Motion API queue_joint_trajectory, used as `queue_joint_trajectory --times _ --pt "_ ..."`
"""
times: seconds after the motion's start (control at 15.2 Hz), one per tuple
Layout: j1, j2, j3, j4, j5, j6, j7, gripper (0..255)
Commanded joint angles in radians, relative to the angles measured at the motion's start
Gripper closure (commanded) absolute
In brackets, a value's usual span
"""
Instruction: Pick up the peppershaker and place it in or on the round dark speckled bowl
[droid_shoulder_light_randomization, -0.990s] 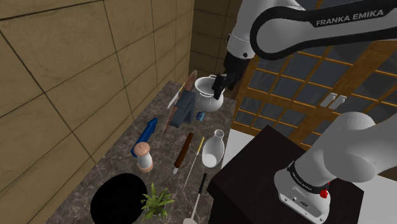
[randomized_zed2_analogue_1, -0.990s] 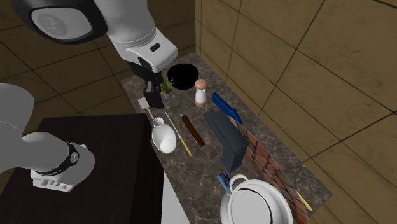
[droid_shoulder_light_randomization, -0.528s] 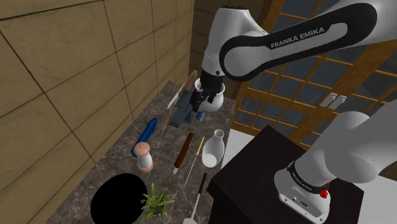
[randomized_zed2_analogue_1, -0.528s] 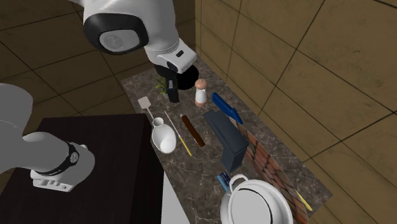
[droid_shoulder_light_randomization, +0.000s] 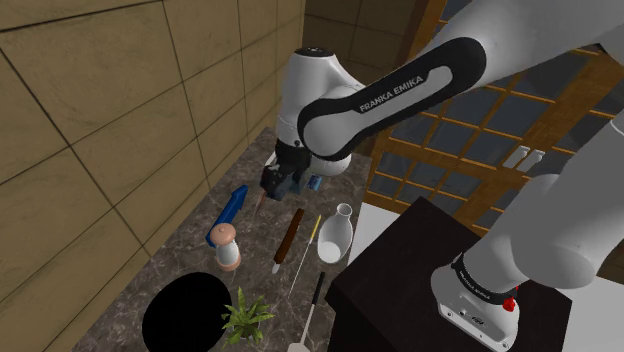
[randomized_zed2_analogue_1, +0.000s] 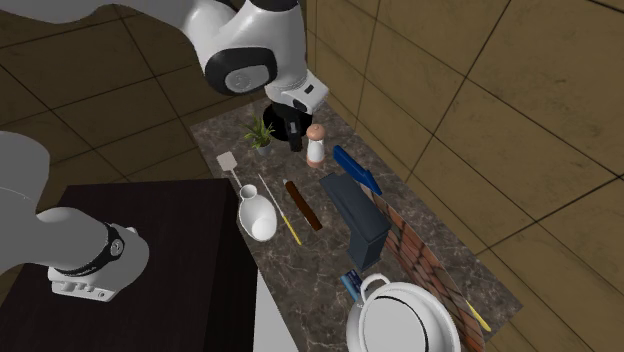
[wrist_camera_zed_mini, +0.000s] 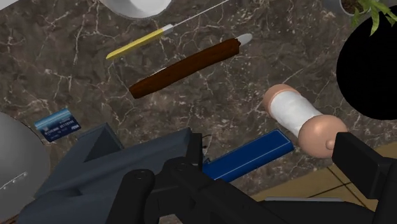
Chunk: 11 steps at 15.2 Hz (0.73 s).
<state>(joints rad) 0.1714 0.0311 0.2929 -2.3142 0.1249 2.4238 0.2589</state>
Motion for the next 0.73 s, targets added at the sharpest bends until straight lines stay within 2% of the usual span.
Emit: queue_joint_trajectory --times 0.0,0.66 --pt "0.014 0.067 0.011 0.033 -0.016 0.034 0.025 0" --pt "0.128 0.436 0.007 0.317 -0.13 0.121 0.15 0"
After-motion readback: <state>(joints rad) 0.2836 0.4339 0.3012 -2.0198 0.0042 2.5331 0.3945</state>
